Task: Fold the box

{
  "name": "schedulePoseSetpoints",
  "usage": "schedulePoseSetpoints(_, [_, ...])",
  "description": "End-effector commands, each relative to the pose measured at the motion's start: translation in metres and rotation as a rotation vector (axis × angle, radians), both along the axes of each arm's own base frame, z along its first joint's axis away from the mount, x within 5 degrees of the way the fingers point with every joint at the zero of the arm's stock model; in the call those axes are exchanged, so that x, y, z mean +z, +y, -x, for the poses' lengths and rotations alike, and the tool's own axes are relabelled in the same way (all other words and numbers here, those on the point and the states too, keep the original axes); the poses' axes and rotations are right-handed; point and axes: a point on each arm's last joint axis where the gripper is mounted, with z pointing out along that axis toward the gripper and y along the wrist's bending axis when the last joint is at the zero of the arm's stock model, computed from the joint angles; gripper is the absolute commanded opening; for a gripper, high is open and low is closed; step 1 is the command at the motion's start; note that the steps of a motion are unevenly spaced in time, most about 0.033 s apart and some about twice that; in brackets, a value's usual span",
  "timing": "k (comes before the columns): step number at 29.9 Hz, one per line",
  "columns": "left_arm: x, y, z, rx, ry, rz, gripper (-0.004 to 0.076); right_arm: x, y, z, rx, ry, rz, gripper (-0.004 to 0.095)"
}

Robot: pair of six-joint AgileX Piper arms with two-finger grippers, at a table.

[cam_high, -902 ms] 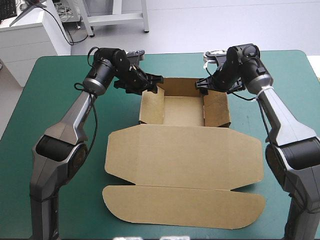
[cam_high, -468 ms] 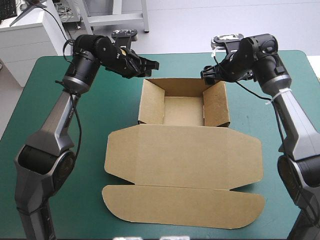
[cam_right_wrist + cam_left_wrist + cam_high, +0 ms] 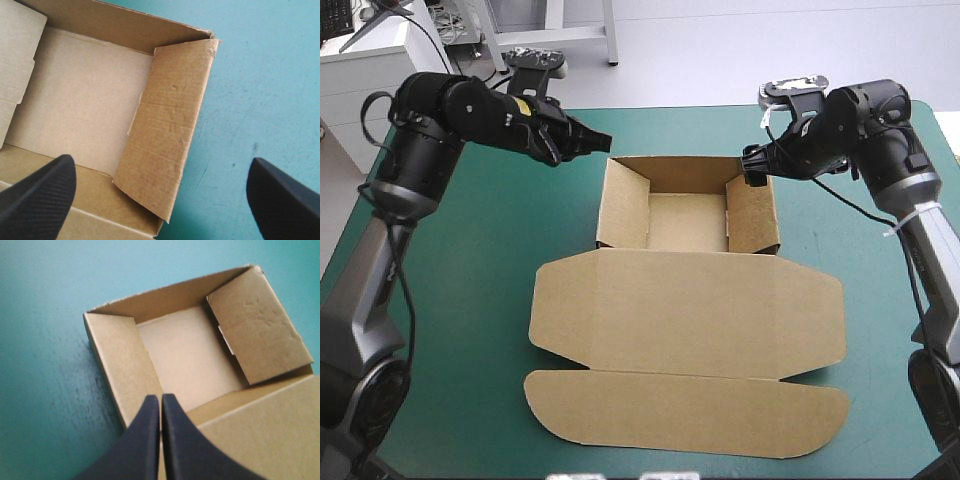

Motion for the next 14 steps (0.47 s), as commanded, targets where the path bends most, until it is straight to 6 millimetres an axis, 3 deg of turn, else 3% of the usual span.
schedulePoseSetpoints(1, [0.015,0.015,0.046,-0.027,0.008,0.002,-0.0008,0.013,-0.004,0.01,0.003,-0.037,-0.003,0.0851])
schedulePoseSetpoints(14, [-0.031,0.058,0.137,-0.029,0.044,-0.094,-0.0008,-0.065,-0.01,-0.049,-0.106,0.165,-0.012,0.0851])
